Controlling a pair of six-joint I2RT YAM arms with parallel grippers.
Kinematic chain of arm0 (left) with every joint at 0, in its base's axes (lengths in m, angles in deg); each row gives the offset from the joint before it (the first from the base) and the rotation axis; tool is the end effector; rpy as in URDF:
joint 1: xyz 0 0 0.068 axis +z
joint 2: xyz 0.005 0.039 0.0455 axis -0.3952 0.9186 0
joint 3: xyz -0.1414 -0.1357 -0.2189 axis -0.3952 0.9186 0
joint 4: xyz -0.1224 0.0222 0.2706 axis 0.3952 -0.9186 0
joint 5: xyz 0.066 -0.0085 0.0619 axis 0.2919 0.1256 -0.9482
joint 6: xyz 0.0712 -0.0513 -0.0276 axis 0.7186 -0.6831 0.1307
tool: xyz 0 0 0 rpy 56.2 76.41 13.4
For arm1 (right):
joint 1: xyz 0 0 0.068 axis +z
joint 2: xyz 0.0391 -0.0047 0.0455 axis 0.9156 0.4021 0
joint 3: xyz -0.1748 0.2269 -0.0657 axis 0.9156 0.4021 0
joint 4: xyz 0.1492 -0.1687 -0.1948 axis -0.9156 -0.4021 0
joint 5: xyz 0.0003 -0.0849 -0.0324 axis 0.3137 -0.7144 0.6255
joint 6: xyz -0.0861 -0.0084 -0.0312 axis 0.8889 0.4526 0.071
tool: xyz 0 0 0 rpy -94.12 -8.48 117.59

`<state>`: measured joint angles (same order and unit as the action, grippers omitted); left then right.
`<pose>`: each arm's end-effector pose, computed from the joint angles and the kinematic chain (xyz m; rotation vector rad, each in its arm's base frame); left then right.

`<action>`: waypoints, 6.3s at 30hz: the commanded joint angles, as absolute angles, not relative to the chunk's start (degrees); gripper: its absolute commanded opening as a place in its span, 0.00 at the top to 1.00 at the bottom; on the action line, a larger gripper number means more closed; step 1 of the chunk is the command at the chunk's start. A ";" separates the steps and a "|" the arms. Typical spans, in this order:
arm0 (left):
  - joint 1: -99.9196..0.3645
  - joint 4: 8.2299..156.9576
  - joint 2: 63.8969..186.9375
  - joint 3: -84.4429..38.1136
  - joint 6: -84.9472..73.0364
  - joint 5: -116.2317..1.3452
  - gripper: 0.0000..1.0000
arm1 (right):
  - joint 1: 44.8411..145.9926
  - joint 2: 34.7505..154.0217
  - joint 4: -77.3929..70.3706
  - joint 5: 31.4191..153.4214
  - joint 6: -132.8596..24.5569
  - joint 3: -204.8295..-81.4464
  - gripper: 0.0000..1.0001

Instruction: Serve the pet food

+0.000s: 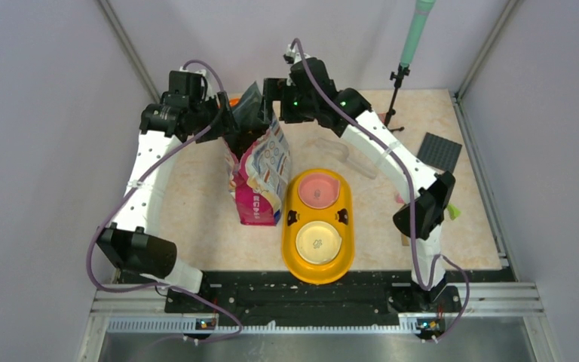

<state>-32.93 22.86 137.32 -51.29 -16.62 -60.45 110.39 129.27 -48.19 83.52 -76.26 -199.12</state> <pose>0.3738 -0.0712 0.4112 -0.2155 2.3682 -0.3779 0.3876 0.3730 0.4272 -0.2736 2.1593 0.7344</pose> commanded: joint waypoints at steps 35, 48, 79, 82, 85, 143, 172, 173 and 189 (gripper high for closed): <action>-31.00 36.95 138.75 -67.53 -21.25 -41.31 1.00 | 100.29 113.84 -14.42 101.95 -85.33 -156.50 1.00; -38.89 28.59 140.83 -57.71 -18.39 -46.46 1.00 | 100.03 111.46 -18.93 105.85 -83.95 -150.37 1.00; -15.79 38.66 144.15 -83.72 -18.49 -42.86 1.00 | 105.35 134.17 1.72 134.25 -90.66 -179.17 1.00; -17.99 38.79 143.45 -82.91 -18.57 -41.59 1.00 | 105.23 132.85 4.98 134.79 -92.88 -173.66 1.00; -23.67 36.37 142.71 -80.77 -16.89 -42.84 1.00 | 105.00 131.28 4.32 134.36 -91.96 -168.56 1.00; -31.45 43.40 128.18 -39.47 -23.53 -45.22 1.00 | 85.43 117.96 -13.37 89.25 -33.83 -135.50 0.33; -31.45 43.22 129.47 -39.83 -22.89 -43.51 1.00 | 73.88 126.65 -34.72 129.07 -41.50 -148.17 1.00; -31.45 43.29 129.47 -39.77 -22.93 -43.48 1.00 | 73.86 126.79 -34.47 128.15 -41.45 -147.42 1.00; -31.67 43.66 130.09 -40.08 -23.29 -42.82 1.00 | 73.84 124.60 -29.79 110.45 -46.18 -142.32 0.47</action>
<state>-31.20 40.02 130.28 -39.26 -22.54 -45.80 73.67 129.05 -34.05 121.07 -43.98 -145.46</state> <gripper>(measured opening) 0.011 0.460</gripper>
